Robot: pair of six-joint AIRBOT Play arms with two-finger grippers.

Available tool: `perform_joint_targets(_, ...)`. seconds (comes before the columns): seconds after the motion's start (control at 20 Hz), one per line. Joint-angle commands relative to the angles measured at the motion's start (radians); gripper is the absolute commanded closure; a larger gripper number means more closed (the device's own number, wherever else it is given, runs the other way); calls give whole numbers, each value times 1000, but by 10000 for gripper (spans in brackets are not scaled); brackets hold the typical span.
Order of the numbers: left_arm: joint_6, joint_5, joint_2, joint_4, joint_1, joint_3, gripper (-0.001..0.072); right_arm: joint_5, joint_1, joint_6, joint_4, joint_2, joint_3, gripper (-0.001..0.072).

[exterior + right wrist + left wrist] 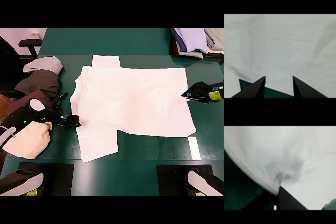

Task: Fold the shirts.

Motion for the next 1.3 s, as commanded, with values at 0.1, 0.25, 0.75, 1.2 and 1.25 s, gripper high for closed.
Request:
perform_joint_targets(0.1, -4, -77, 2, -10, -13, 118, 685, 85, -171, 2, -139, 42, -107, 327)
perform_joint_targets(0.25, -3, -80, 2, -8, -13, 198, 686, 60, -357, 1, -203, 102, -306, 273)
perform_joint_targets(0.75, -4, -53, 2, -8, -13, 238, 685, -184, -541, -42, -88, 24, -589, 308)
perform_joint_targets(1.2, -35, -53, 87, 84, -13, 282, 686, -243, -238, -91, -40, -90, -408, 698)
perform_joint_targets(1.25, -59, -58, 130, 128, -13, 319, 686, -241, -219, -92, -40, -51, -367, 698)
